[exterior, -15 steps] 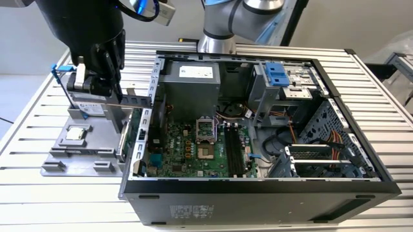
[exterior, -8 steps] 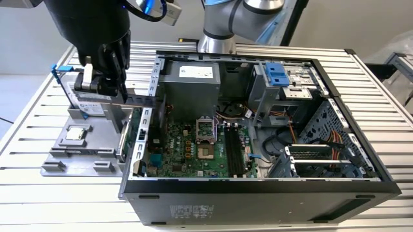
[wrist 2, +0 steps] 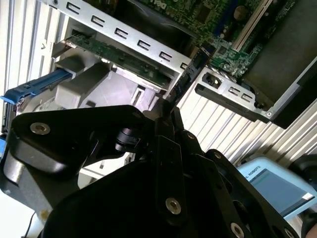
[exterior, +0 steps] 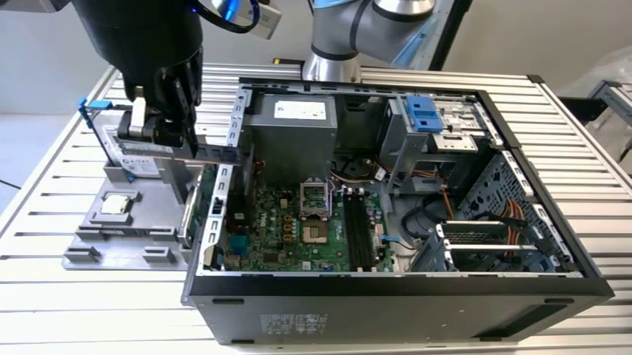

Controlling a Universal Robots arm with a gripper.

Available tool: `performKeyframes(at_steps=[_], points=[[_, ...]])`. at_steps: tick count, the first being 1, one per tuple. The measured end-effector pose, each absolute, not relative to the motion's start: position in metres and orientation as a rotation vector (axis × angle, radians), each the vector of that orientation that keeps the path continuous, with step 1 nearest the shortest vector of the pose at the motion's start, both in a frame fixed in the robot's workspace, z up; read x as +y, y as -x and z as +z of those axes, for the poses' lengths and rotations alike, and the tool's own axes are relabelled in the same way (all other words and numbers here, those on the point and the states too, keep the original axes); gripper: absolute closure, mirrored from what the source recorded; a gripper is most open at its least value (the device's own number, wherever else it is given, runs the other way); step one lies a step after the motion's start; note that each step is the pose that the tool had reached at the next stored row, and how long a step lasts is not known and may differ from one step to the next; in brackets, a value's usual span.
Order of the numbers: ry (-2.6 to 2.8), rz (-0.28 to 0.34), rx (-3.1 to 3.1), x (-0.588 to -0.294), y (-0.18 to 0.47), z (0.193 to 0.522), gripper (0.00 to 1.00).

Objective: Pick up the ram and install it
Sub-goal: 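Pick up the ram and move it above insertion slot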

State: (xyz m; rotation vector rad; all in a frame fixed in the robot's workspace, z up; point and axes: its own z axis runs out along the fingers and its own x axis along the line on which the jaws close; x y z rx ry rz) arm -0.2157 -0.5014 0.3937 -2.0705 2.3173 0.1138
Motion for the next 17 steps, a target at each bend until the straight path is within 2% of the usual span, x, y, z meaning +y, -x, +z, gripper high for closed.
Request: performKeyframes(at_steps=[17], points=[[2.07,0.115,2.316,-0.5009,0.2093,0.3938,1.0]])
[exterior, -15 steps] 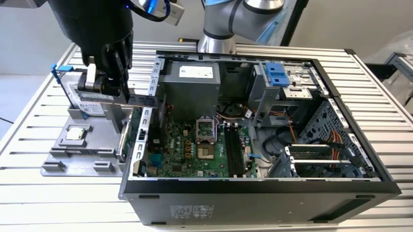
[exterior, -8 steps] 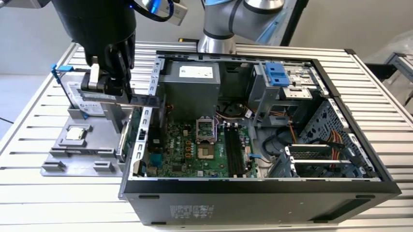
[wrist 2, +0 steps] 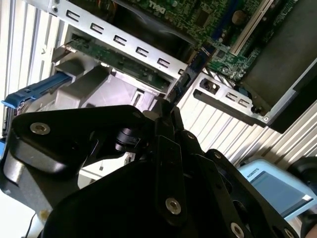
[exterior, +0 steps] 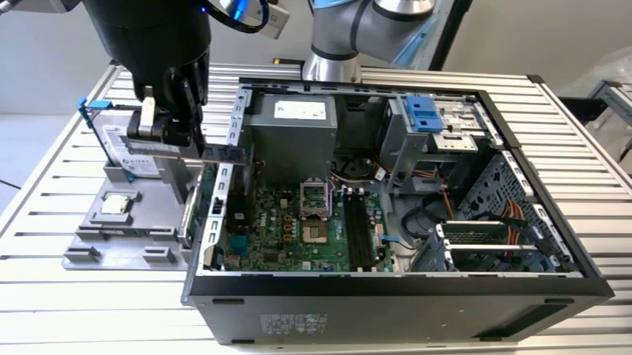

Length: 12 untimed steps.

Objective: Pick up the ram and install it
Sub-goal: 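Pick up the ram and move it above insertion slot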

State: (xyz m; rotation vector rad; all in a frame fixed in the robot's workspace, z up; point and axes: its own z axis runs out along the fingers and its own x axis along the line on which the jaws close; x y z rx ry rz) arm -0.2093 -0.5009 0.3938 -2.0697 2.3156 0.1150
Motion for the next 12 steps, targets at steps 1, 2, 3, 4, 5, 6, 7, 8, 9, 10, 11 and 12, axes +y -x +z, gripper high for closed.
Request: performKeyframes(at_steps=[1,2,3,4,5,6,7,8,9,10,11,12], points=[[2.069,0.115,2.316,-0.5008,0.2085,0.3938,1.0],[2.069,0.115,2.316,-0.5007,0.2075,0.3938,1.0],[2.07,0.115,2.315,-0.5006,0.2064,0.3938,1.0],[2.071,0.115,2.315,-0.5005,0.2054,0.3938,1.0],[2.072,0.115,2.314,-0.5003,0.2044,0.3938,1.0],[2.074,0.115,2.312,-0.5001,0.2036,0.3938,1.0],[2.077,0.115,2.309,-0.5,0.203,0.3938,1.0],[2.08,0.114,2.306,-0.4999,0.2024,0.3938,1.0],[2.083,0.114,2.302,-0.4998,0.2018,0.3938,1.0],[2.087,0.113,2.298,-0.4997,0.2012,0.3937,1.0],[2.091,0.113,2.295,-0.4997,0.2008,0.3937,1.0],[2.094,0.113,2.291,-0.4997,0.2002,0.3938,1.0]])
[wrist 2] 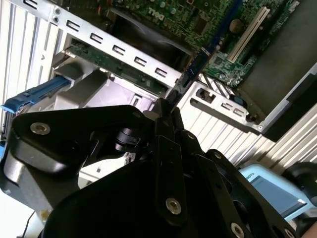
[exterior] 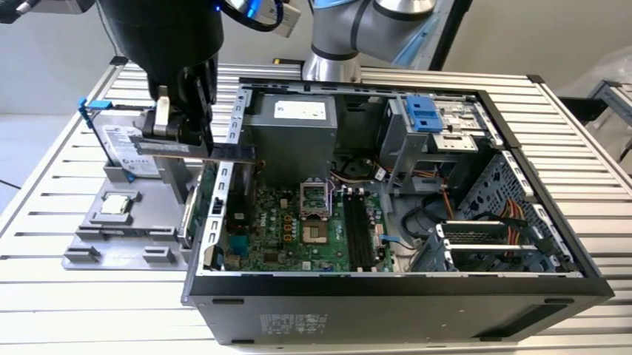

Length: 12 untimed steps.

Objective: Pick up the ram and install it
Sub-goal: 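Pick up the ram and move it above insertion slot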

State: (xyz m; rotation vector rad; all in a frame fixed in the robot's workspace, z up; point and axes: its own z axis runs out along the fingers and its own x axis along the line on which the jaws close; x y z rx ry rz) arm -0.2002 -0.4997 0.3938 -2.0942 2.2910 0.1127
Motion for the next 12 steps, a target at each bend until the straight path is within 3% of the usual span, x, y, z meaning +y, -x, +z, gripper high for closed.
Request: performKeyframes(at_steps=[12], points=[[2.108,0.112,2.278,-0.5,0.186,0.394,1.0]])
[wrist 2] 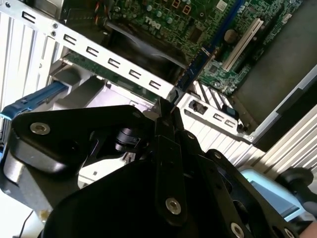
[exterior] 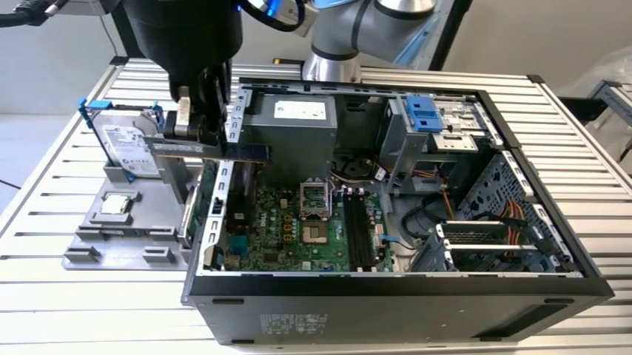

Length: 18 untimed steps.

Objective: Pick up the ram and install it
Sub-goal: 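Pick up the ram and move it above insertion slot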

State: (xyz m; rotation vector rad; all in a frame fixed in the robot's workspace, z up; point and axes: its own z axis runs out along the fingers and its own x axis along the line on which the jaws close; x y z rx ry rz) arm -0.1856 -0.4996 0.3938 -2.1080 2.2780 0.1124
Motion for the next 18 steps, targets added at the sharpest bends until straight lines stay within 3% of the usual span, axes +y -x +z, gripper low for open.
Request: performKeyframes(at_steps=[18], points=[[2.14,0.113,2.249,-0.498,0.169,0.394,1.0]])
